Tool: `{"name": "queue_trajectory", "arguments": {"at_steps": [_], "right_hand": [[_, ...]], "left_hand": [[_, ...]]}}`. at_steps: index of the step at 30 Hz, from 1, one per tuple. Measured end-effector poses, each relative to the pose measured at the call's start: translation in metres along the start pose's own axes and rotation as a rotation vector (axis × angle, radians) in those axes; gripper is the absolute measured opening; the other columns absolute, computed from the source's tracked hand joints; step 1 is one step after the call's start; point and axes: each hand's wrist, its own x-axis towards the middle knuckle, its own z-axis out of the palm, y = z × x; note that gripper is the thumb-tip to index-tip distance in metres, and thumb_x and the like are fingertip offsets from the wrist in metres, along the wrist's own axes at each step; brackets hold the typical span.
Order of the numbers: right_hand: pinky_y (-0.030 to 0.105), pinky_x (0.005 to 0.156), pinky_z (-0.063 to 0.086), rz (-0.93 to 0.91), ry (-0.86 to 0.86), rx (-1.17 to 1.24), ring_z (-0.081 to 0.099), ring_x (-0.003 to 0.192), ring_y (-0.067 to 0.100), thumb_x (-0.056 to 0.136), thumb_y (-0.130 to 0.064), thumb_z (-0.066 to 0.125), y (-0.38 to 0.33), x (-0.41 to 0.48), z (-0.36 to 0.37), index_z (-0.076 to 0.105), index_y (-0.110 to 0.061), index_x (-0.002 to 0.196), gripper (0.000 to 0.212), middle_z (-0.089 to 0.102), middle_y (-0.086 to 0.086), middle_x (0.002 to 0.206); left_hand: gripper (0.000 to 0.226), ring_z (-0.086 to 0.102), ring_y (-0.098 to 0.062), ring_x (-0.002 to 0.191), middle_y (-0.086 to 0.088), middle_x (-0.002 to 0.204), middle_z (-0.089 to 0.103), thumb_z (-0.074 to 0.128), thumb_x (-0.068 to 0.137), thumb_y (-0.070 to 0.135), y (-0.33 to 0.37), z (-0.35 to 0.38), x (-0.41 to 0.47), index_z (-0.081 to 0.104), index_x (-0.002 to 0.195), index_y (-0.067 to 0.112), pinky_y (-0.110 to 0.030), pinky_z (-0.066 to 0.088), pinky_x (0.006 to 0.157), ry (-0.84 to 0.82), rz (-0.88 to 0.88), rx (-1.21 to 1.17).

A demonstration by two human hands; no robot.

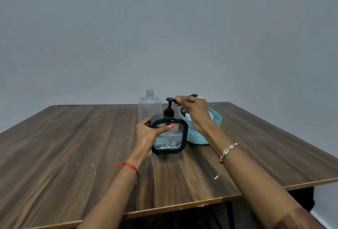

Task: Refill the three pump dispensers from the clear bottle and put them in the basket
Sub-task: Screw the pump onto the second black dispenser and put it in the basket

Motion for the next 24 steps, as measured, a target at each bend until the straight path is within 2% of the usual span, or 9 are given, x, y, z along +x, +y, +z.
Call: {"name": "queue_trajectory", "arguments": {"at_steps": [2,5,8,11,14,19,22,24], "right_hand": [[0.015,0.061,0.047,-0.076,0.082,-0.025,0.06,0.056,-0.004,0.077,-0.008,0.072,0.0,-0.004,0.003,0.072,-0.012,0.076,0.004,0.07,-0.008,0.066],[0.008,0.056,0.046,-0.195,0.188,-0.14,0.059,0.053,-0.006,0.073,-0.006,0.074,-0.002,-0.01,0.012,0.072,-0.015,0.067,0.01,0.067,-0.01,0.061],[0.014,0.061,0.048,-0.288,0.248,-0.279,0.061,0.059,0.001,0.072,-0.003,0.07,-0.005,-0.016,0.024,0.07,-0.007,0.067,0.007,0.066,-0.002,0.061],[0.019,0.07,0.045,-0.39,0.291,-0.401,0.061,0.073,0.014,0.073,-0.005,0.069,-0.007,-0.021,0.03,0.07,-0.005,0.071,0.001,0.068,0.01,0.073],[0.019,0.075,0.037,-0.469,0.273,-0.456,0.054,0.086,0.015,0.073,-0.01,0.074,-0.011,-0.023,0.033,0.072,-0.004,0.077,0.007,0.068,0.008,0.071],[0.024,0.087,0.041,-0.423,0.159,-0.385,0.053,0.097,0.011,0.08,-0.016,0.07,-0.011,-0.022,0.025,0.073,-0.012,0.095,0.016,0.057,-0.019,0.074],[0.021,0.079,0.043,-0.31,0.106,-0.236,0.053,0.084,0.009,0.077,-0.018,0.074,-0.008,-0.015,0.017,0.069,-0.015,0.104,0.028,0.053,-0.011,0.073],[0.017,0.07,0.044,-0.182,0.046,-0.157,0.052,0.074,0.007,0.072,-0.024,0.078,-0.005,-0.012,0.012,0.067,-0.02,0.101,0.031,0.052,-0.005,0.079]], "left_hand": [[0.043,0.071,-0.015,0.061,0.003,0.066,0.072,0.088,0.047,0.001,0.0,0.002,0.0,0.064,0.081,0.013,-0.024,0.053,0.048,0.016,-0.002,0.006],[0.045,0.071,-0.014,0.064,0.002,0.071,0.072,0.089,0.046,0.004,-0.002,0.004,0.001,0.064,0.082,0.015,-0.025,0.055,0.051,0.026,0.016,0.042],[0.051,0.071,-0.015,0.07,0.0,0.079,0.072,0.091,0.045,0.009,-0.005,0.008,0.0,0.064,0.086,0.015,-0.026,0.055,0.056,0.023,0.043,0.089],[0.053,0.07,-0.012,0.071,0.002,0.08,0.072,0.092,0.044,0.013,-0.006,0.013,-0.001,0.063,0.089,0.016,-0.021,0.053,0.056,0.013,0.07,0.116],[0.05,0.07,-0.011,0.07,0.004,0.077,0.072,0.091,0.046,0.013,-0.006,0.016,0.0,0.064,0.087,0.016,-0.021,0.054,0.058,0.024,0.082,0.099],[0.046,0.07,-0.01,0.068,0.009,0.068,0.073,0.091,0.046,0.012,-0.008,0.015,0.001,0.065,0.083,0.018,-0.021,0.054,0.056,0.032,0.087,0.049],[0.048,0.071,-0.011,0.069,0.008,0.07,0.073,0.091,0.046,0.012,-0.008,0.014,0.0,0.066,0.088,0.015,-0.022,0.054,0.055,0.021,0.084,0.032],[0.05,0.071,-0.011,0.069,0.007,0.072,0.074,0.091,0.046,0.013,-0.008,0.014,-0.001,0.065,0.089,0.016,-0.021,0.054,0.055,0.004,0.088,0.038]]}}
